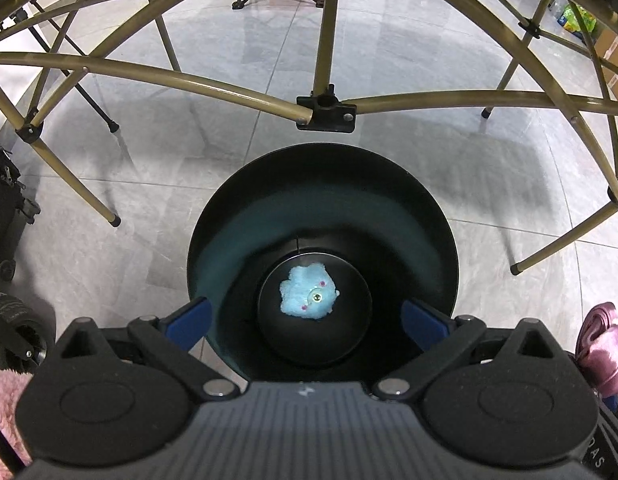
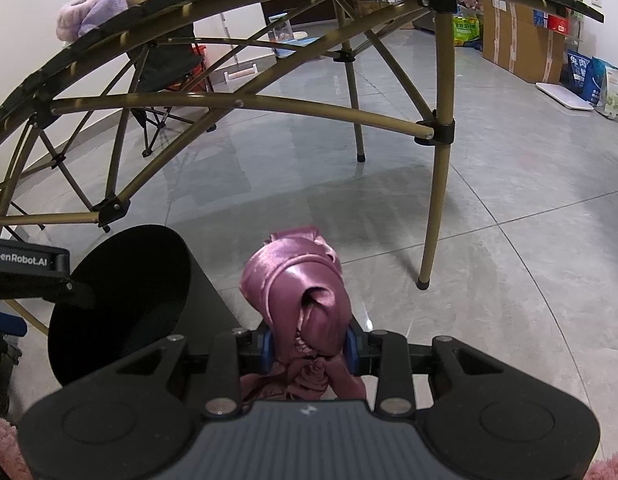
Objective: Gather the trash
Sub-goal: 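Move the right tool over the bin and open it to drop the pink cloth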
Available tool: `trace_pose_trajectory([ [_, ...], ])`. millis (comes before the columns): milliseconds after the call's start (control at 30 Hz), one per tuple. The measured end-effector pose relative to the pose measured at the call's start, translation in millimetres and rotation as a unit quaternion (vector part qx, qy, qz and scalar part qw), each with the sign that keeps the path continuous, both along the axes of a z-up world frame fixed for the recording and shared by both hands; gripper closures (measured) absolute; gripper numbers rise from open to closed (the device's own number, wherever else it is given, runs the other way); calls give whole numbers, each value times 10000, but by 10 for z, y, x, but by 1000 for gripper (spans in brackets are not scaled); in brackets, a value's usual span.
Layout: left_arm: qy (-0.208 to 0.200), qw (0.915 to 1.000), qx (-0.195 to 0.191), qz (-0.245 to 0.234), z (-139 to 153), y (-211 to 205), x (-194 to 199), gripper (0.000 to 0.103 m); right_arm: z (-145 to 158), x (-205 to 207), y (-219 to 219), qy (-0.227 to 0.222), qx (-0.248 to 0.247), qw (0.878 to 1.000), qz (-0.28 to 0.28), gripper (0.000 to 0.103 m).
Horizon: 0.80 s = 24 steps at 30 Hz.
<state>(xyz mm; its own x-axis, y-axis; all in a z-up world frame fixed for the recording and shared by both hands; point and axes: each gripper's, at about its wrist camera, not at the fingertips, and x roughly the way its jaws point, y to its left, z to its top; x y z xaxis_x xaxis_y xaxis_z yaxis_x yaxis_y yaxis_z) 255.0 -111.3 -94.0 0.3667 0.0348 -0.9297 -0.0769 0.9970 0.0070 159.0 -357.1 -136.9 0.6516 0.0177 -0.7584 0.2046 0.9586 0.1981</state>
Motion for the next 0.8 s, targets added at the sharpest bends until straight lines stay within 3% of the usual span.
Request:
trace_pose_trajectory([
  [800,-699,9975,-100,83,285,686,-421,0,416,66,659,-384,-140,9969,673,71],
])
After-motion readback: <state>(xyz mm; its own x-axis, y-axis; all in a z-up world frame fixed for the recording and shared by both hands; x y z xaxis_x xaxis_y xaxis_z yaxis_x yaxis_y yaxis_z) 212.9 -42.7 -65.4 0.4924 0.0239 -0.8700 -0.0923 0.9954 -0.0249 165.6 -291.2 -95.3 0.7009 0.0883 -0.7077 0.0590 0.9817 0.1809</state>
